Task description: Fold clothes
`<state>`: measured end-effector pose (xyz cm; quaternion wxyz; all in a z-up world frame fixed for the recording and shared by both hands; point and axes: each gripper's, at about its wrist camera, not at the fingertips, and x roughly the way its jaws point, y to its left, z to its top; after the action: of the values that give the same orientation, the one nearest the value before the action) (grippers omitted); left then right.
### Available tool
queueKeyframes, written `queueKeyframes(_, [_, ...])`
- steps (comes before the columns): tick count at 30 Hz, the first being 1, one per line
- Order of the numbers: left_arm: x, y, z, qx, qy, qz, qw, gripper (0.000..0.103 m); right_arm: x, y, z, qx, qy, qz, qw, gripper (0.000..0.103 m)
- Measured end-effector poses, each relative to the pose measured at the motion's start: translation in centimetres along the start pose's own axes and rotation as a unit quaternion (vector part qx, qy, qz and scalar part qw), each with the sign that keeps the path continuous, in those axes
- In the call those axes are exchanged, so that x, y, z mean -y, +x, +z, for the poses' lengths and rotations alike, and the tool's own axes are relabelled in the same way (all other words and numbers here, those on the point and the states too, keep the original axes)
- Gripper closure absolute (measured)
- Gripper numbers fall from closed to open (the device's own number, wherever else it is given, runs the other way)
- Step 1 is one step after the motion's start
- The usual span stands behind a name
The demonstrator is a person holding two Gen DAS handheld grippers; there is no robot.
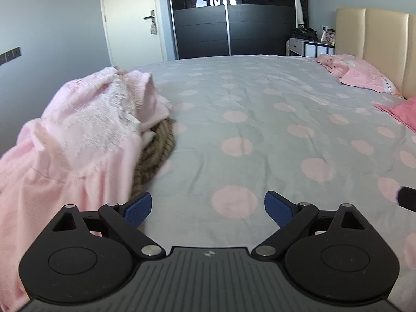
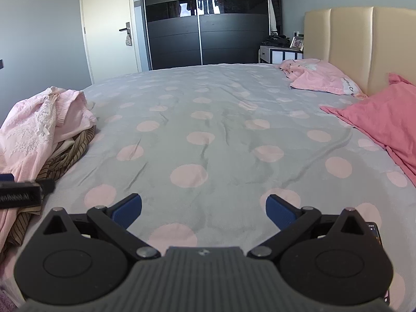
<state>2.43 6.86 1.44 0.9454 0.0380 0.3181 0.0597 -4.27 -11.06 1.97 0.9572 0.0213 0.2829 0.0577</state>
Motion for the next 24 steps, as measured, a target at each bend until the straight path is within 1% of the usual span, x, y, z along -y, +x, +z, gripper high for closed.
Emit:
queueKeyframes(1, [-0.8,0.1,0.5,0.002,-0.001,0.007,1.0000,0.014,-0.1,0.0,0.1,-0.001,-0.001,0.002,1.000,0.001])
queueKeyframes(3, [-2.6,0.2,1.6,0.007,-0.002,0.022,0.9997,0.025,-0.1,0.2,0.4,-0.004,0.001,0.008,1.000,0.001])
queueKeyframes(7, [-7.0,0.9,4.0,0.014,0.016,0.059,0.9981,0.026,-0.5,0.9,0.9,-0.012,0.000,0.022,1.000,0.001])
queueKeyframes(11, [-12.8,1.7,6.6,0.020,-0.010,0.094,0.9953,0.027,-0.5,1.7,0.8,-0.020,-0.001,0.025,1.000,0.001])
queueKeyframes(15, [-18.8,2.8,8.3,0.015,-0.052,0.134,0.9894,0.028,-0.3,2.6,0.5,-0.030,0.001,0.020,0.999,0.001])
queueKeyframes(16, [-20.1,3.2,8.4,0.011,-0.064,0.137,0.9884,0.028,-0.2,2.9,0.5,-0.032,0.002,0.019,0.999,0.001])
queueKeyframes(18, [-22.4,4.1,8.3,0.000,-0.091,0.133,0.9870,0.035,-0.1,3.5,0.3,-0.039,0.005,0.015,0.999,0.001])
queueKeyframes(19, [-23.4,4.6,8.2,-0.005,-0.104,0.123,0.9869,0.036,-0.1,3.8,0.2,-0.041,0.005,0.014,0.999,0.001])
queueKeyframes(21, [-25.0,5.6,7.5,-0.015,-0.132,0.089,0.9871,0.041,-0.2,4.3,0.2,-0.045,-0.001,0.008,0.999,0.001])
queueKeyframes(22, [-25.6,6.0,7.2,-0.018,-0.145,0.080,0.9860,0.041,-0.4,4.5,0.1,-0.044,-0.009,0.003,0.999,0.001])
queueKeyframes(24, [-26.2,6.6,6.8,-0.024,-0.168,0.077,0.9824,0.043,-0.9,4.9,-0.1,-0.042,-0.035,-0.007,0.999,0.001])
